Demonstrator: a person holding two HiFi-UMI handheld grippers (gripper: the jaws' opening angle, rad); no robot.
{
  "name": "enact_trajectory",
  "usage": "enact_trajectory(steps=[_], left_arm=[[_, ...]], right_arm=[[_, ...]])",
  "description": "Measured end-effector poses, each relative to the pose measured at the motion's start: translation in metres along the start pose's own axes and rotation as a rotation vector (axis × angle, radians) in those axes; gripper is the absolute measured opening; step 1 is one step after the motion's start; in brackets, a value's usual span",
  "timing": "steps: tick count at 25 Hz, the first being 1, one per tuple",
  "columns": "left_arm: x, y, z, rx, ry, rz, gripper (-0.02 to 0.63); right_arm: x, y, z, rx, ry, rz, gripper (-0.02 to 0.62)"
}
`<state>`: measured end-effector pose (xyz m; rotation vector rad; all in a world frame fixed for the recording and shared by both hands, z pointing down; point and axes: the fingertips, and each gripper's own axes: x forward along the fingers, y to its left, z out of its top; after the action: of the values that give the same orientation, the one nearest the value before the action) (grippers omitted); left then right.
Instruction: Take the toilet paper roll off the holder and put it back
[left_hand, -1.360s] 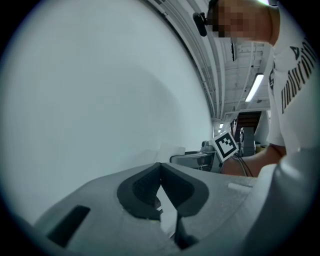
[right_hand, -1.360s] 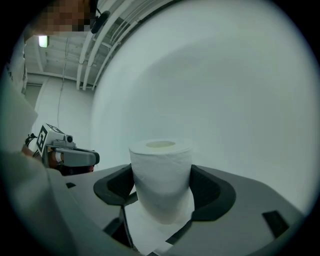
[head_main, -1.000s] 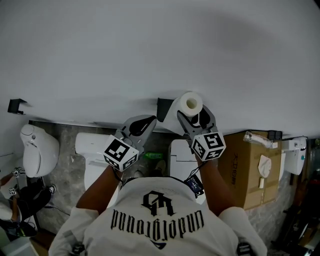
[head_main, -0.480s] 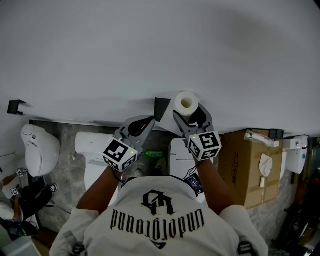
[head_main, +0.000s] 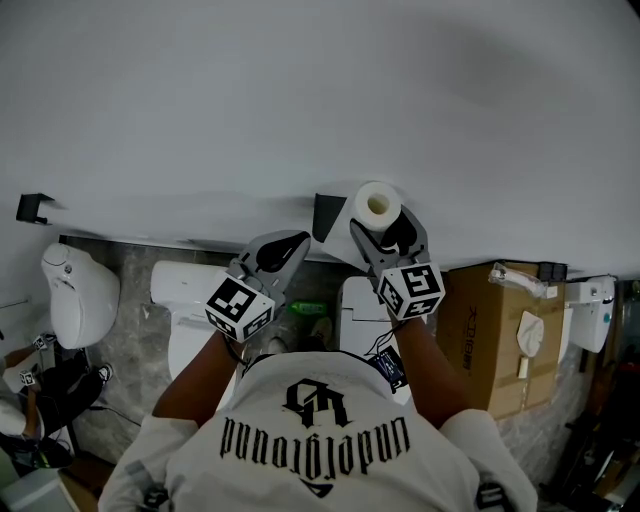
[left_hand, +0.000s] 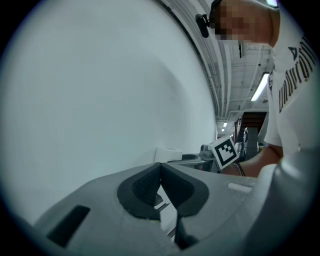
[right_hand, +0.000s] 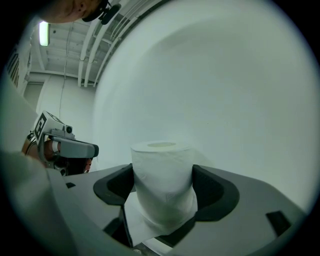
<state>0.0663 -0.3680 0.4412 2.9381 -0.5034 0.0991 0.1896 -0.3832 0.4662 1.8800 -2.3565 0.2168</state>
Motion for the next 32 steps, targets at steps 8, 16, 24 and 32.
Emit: enact_trajectory(steps=[8, 16, 24, 32], left_arm=[[-0.009, -0.002, 0.002, -0.002, -0.003, -0.008, 0.014], [-0.027, -0.001, 0.004, -0.001, -0.012, -0.017, 0.014], [-0.056, -0.011, 0.011, 0.025, -0.03, -0.043, 0.014], [-0.097, -0.021, 0.01, 0.039, -0.04, -0.064, 0.014]], right_arm=[[-0.005, -0.002, 0.005, 0.009, -0.015, -0.031, 0.339], [-0.019, 0.001, 0.024, -0.008, -0.058, -0.082, 0.339], [-0.042, 0.029, 0.038, -0.025, -0.088, -0.125, 0.339], [-0.067, 0.073, 0.047, -0.041, -0.116, -0.143, 0.337]])
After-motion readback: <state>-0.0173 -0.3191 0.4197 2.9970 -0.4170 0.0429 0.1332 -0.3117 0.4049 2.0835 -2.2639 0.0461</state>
